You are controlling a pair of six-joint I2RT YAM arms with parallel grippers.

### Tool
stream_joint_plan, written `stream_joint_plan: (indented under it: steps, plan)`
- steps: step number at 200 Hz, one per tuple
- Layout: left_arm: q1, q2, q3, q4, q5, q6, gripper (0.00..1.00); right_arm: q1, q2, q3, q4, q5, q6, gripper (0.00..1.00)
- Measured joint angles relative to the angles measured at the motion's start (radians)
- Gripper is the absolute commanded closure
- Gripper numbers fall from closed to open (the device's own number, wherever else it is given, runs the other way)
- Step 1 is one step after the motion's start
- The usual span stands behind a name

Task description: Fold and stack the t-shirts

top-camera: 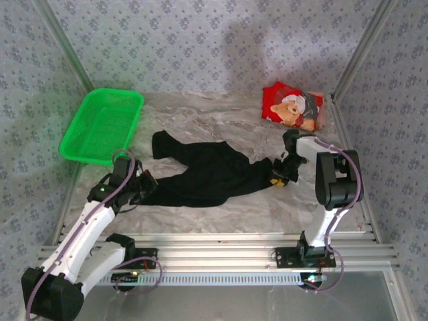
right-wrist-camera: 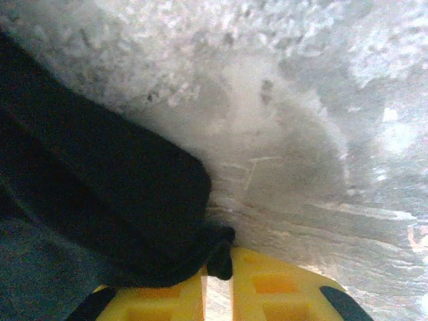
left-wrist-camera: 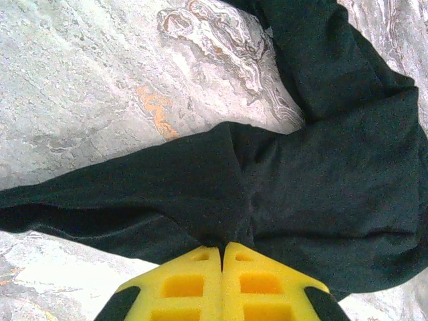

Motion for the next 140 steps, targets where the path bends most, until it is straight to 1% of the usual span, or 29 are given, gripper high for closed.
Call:
stream_joint_plan:
  steps: [6, 54, 68, 77, 89, 102, 103, 107, 119, 140]
  plan:
    - [0.0, -0.001, -0.002, 0.0, 0.0, 0.0, 1.0, 0.0, 0.004, 0.005, -0.006, 0.004, 0.003, 1.0]
    - [0.004, -0.005, -0.006, -0.004, 0.0, 0.001, 1.0, 0.001, 0.01, 0.04, 0.001, 0.011, 0.003, 1.0]
    - [0.017, -0.005, 0.005, -0.021, 0.001, 0.002, 1.0, 0.001, -0.018, 0.051, -0.004, 0.01, 0.002, 1.0]
    - [0.035, -0.003, 0.035, -0.049, 0.007, 0.009, 1.0, -0.003, -0.062, 0.068, -0.024, 0.005, -0.002, 1.0]
    - [0.06, 0.002, 0.105, -0.08, 0.011, 0.018, 1.0, -0.015, -0.148, 0.116, -0.056, -0.015, -0.006, 1.0]
    - [0.094, 0.026, 0.238, -0.119, 0.024, 0.04, 1.0, -0.043, -0.247, 0.2, -0.087, -0.055, -0.009, 1.0]
    - [0.101, 0.033, 0.271, -0.124, 0.026, 0.047, 1.0, -0.051, -0.269, 0.22, -0.088, -0.065, -0.008, 1.0]
    - [0.104, 0.038, 0.288, -0.127, 0.026, 0.05, 1.0, -0.06, -0.286, 0.237, -0.089, -0.075, -0.008, 1.0]
    - [0.126, 0.075, 0.439, -0.132, 0.035, 0.075, 1.0, -0.112, -0.38, 0.333, -0.085, -0.128, 0.003, 1.0]
    - [0.138, 0.131, 0.647, -0.145, 0.042, 0.12, 1.0, -0.196, -0.476, 0.435, -0.071, -0.223, 0.048, 1.0]
